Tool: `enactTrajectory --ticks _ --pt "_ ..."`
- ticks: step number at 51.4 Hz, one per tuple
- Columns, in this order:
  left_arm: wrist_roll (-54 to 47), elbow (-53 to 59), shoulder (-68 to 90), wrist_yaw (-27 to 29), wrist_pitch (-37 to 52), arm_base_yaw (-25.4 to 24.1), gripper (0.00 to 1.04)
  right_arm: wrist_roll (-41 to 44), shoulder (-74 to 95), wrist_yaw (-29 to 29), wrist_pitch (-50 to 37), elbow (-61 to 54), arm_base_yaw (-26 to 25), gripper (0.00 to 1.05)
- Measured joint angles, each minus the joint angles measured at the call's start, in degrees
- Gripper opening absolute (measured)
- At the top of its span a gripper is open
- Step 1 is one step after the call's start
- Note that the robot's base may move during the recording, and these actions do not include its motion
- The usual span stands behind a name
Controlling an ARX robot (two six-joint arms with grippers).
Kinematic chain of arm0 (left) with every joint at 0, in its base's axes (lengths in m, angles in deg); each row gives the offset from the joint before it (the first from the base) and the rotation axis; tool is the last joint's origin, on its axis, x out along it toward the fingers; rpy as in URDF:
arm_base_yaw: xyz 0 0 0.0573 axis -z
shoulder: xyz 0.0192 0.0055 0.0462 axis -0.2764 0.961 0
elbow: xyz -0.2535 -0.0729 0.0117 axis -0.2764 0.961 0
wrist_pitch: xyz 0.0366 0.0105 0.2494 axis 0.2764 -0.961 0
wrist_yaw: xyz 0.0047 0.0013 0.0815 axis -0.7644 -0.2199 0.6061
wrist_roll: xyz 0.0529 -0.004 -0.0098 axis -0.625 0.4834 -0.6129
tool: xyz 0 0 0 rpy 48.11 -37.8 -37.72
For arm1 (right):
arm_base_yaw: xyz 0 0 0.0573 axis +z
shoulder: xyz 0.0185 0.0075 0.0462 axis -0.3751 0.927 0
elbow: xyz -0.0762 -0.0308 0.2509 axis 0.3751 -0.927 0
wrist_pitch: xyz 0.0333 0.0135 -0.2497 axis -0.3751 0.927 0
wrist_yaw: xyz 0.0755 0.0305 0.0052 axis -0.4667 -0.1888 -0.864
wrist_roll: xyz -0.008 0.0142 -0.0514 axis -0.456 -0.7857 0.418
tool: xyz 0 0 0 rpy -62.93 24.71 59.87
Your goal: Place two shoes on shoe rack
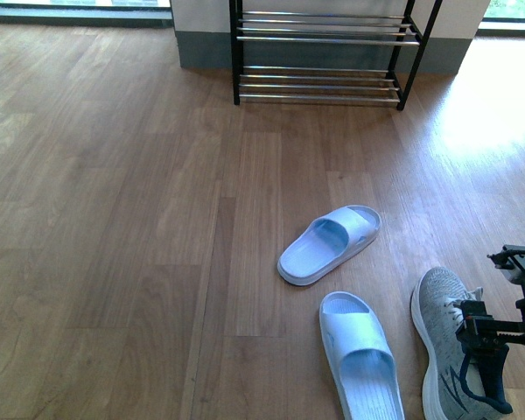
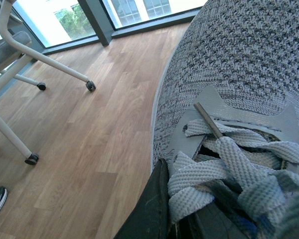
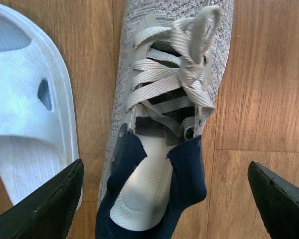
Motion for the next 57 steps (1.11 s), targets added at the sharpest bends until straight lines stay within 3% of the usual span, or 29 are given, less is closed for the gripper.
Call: enactTrajectory --ticks 7,23,57 --pt "0.0 0.0 0.0 0.0 0.0 0.0 0.02 -2.1 -4.0 -4.3 4.5 -0.3 -2.3 0.95" --pt "0.0 0.0 0.0 0.0 0.0 0.0 0.02 0.3 -2.6 -2.5 4.2 0.1 -4.3 0.95" --pt "0.0 0.0 0.0 0.0 0.0 0.0 0.02 0.2 11.4 -1.5 2.8 10.0 -2.4 0.95"
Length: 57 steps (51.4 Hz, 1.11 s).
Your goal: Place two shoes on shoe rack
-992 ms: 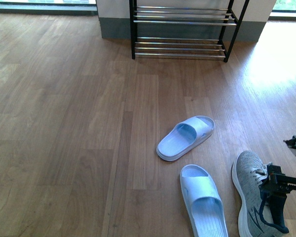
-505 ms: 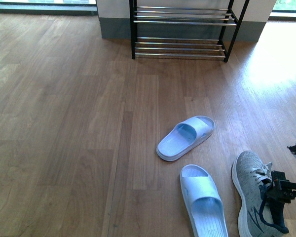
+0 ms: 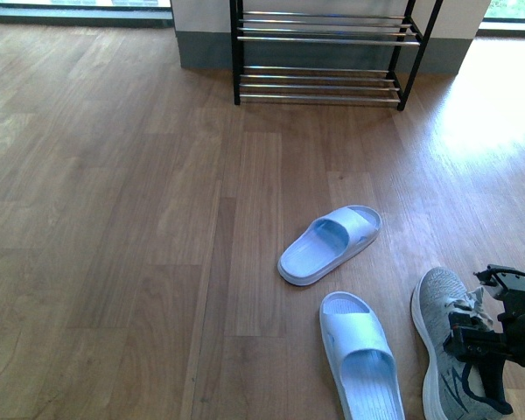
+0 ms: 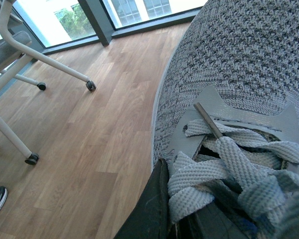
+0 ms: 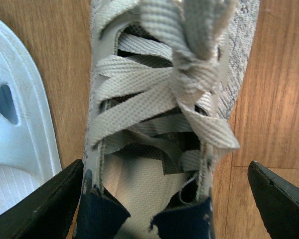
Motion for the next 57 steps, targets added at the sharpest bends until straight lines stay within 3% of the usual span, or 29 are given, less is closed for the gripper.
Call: enactTrajectory --ticks 16,57 --pt "0.0 0.0 0.0 0.0 0.0 0.0 0.02 0.6 -11.1 -1.5 4.9 -6.8 -4.8 0.95" --pt "0.0 0.0 0.0 0.0 0.0 0.0 0.02 2.9 -6.6 0.2 4.0 -3.6 -4.2 0.95"
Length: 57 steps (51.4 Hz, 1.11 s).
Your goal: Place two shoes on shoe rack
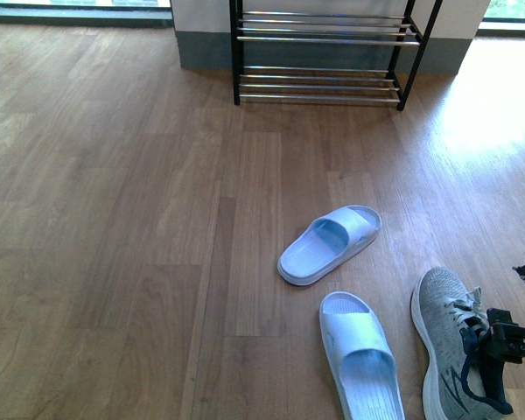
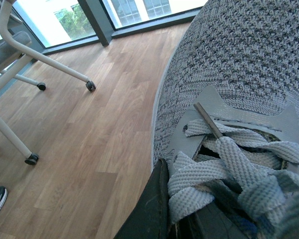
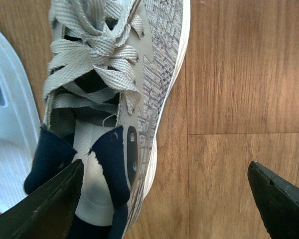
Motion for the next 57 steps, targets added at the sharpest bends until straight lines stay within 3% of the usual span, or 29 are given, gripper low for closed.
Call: enactTrajectory --ticks 16,35,46,57 --pt "0.0 0.0 0.0 0.0 0.0 0.0 0.02 -0.4 6.1 1.2 -1.9 3.7 0.2 0.93" --pt "0.0 0.0 0.0 0.0 0.0 0.0 0.02 -0.7 5.9 0.2 -3.3 2.9 0.9 0.42" --pt "0.0 0.0 0.0 0.0 0.0 0.0 0.02 -0.9 5.4 -1.2 -4.8 1.5 0.2 0.02" --pt "0.0 0.0 0.0 0.0 0.0 0.0 0.02 -1.4 4.3 -1.7 -6.2 -0.1 0.3 0.01"
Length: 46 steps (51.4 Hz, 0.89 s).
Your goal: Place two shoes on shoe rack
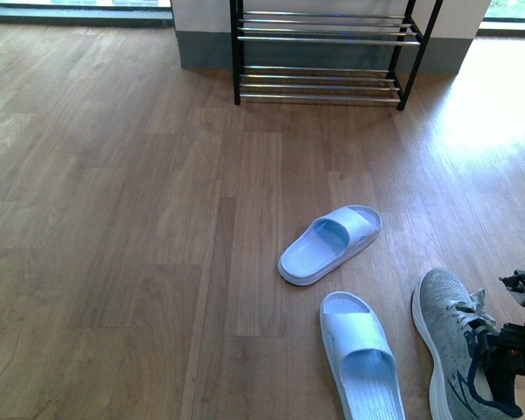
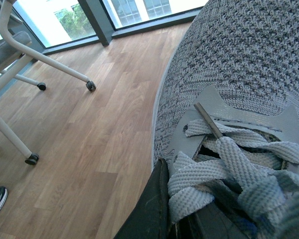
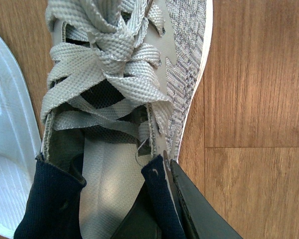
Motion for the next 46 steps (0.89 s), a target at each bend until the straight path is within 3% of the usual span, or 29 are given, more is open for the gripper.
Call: enactTrajectory --ticks 11,23,46 --pt "0.0 0.0 0.0 0.0 0.0 0.0 0.02 -0.2 -8.9 -1.2 -2.8 -7.5 0.0 0.01" --pt "0.0 0.0 0.0 0.0 0.0 0.0 0.02 0.4 -32.8 -3.9 -2.4 -19.4 0.0 0.01" --pt "0.0 0.0 0.0 0.0 0.0 0.0 0.02 1.6 -93.8 -10.3 13.8 -37.8 -1.9 0.01"
